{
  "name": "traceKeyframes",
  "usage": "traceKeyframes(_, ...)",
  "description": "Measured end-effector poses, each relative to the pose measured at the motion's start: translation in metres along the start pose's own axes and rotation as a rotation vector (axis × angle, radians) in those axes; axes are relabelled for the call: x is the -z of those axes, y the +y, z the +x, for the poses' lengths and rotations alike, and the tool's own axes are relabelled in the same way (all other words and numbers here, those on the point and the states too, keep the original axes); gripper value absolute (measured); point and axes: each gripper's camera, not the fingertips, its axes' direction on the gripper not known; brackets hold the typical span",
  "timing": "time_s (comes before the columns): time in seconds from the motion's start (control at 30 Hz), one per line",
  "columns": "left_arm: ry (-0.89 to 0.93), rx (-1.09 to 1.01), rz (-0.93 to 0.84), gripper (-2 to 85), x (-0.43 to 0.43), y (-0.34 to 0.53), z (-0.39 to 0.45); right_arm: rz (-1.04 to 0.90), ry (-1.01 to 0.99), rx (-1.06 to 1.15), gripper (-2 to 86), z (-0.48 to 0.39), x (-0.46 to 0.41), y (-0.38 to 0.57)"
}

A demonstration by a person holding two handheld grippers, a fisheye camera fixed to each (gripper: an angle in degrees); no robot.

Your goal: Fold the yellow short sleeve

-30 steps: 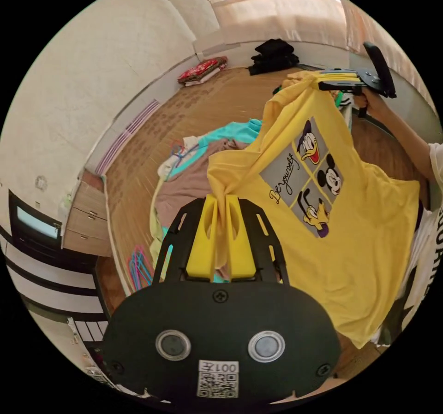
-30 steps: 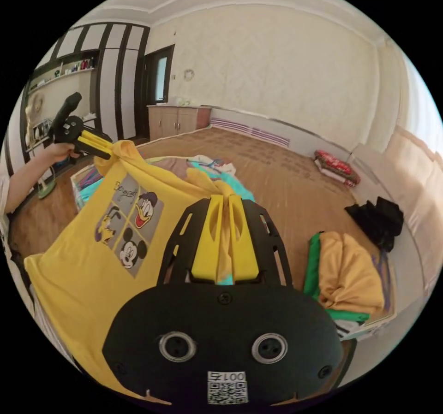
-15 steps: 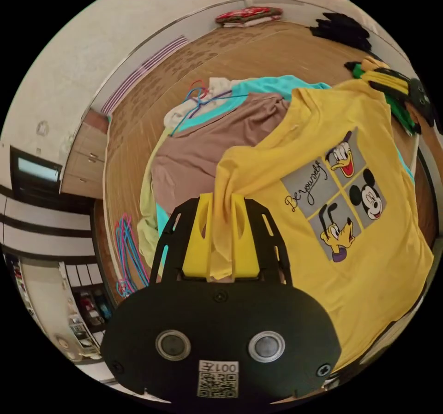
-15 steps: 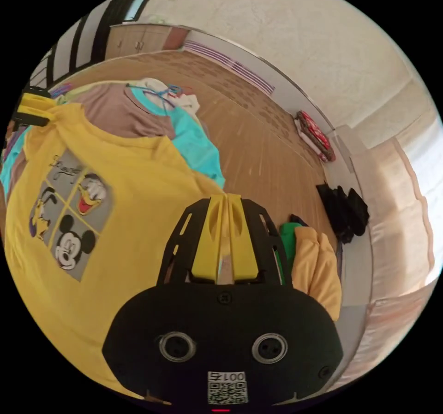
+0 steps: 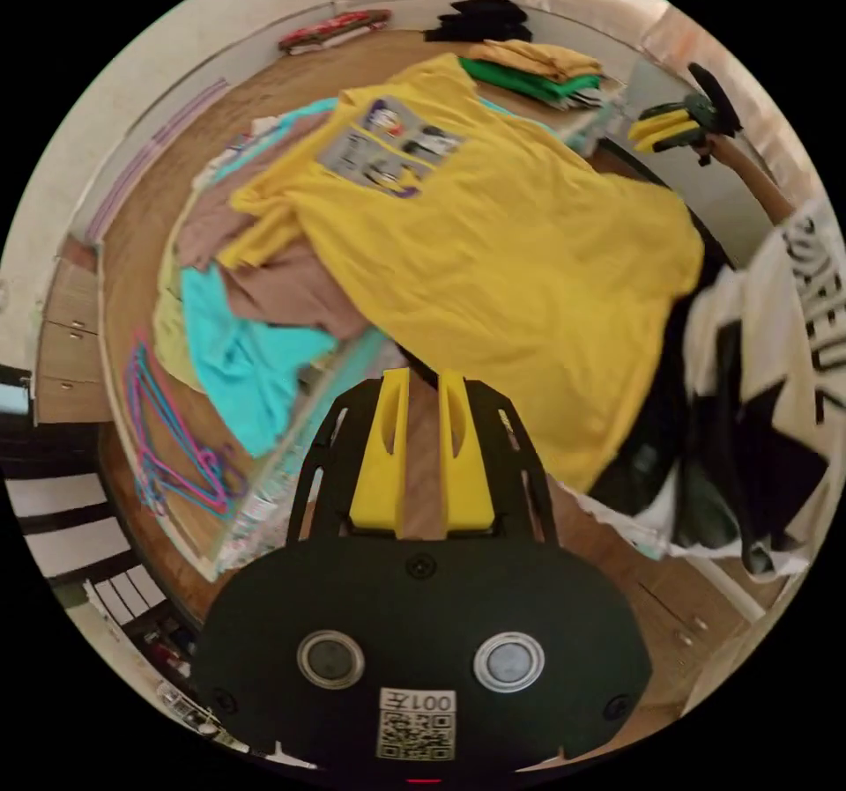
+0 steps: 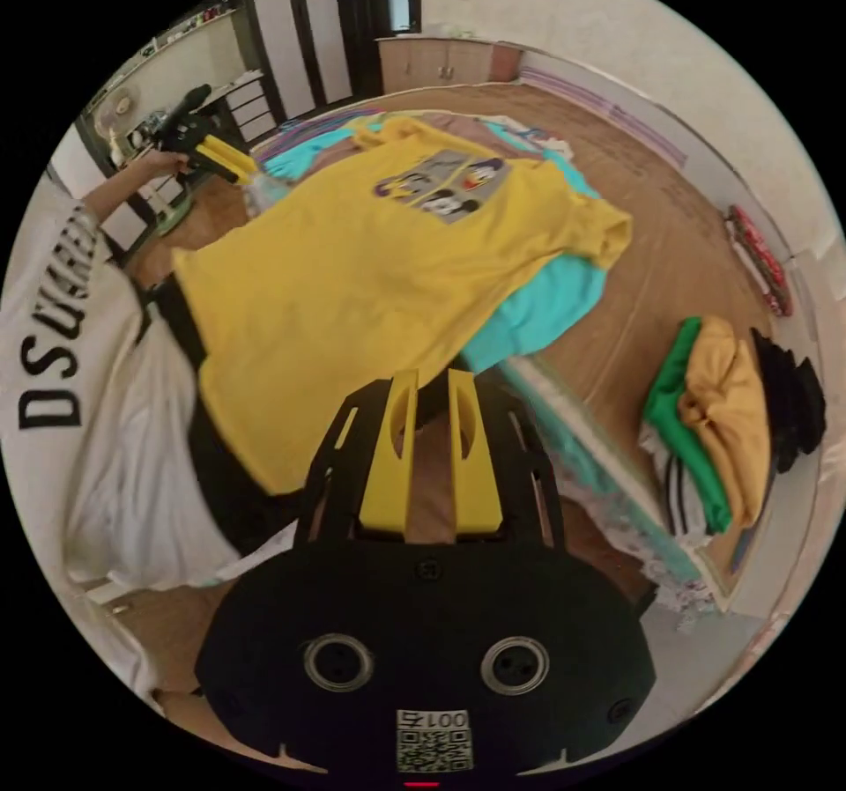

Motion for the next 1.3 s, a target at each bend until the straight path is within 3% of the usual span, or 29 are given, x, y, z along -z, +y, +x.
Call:
traceKeyframes(0.17,0.13,-0.12,-0.121,6.8,-0.017,0.05,0.078,-0.103,-0.144,0.064,12.4,-0.055,0.011,0.035)
traceKeyframes(0.27,0.114,-0.115,-0.139,5.7,-0.022,0.068,0.101,-0.122,-0.244,0.076,14.1,-0.072,0.003,0.042)
traceKeyframes(0.33,0.1,-0.1,-0.119,5.3,-0.022,0.076,0.109,-0.174,-0.194,0.103,14.2,-0.082,-0.009,0.047)
traceKeyframes(0.53,0.134,-0.151,-0.136,8.2,-0.018,0.103,0.135,-0.109,-0.203,-0.006,5.2,-0.087,0.002,0.067)
traceKeyframes(0.77,0.081,-0.064,-0.13,12.4,-0.034,0.119,0.146,-0.032,0.049,-0.092,2.3,-0.112,0.021,0.088)
traceKeyframes(1.0,0.071,-0.051,-0.132,10.2,-0.034,0.14,0.161,0.132,0.332,-0.096,2.0,-0.149,0.063,0.096)
traceKeyframes(1.3,-0.036,-0.138,-0.142,4.9,-0.022,0.159,0.196,0.195,0.418,-0.076,2.0,-0.181,0.09,0.104)
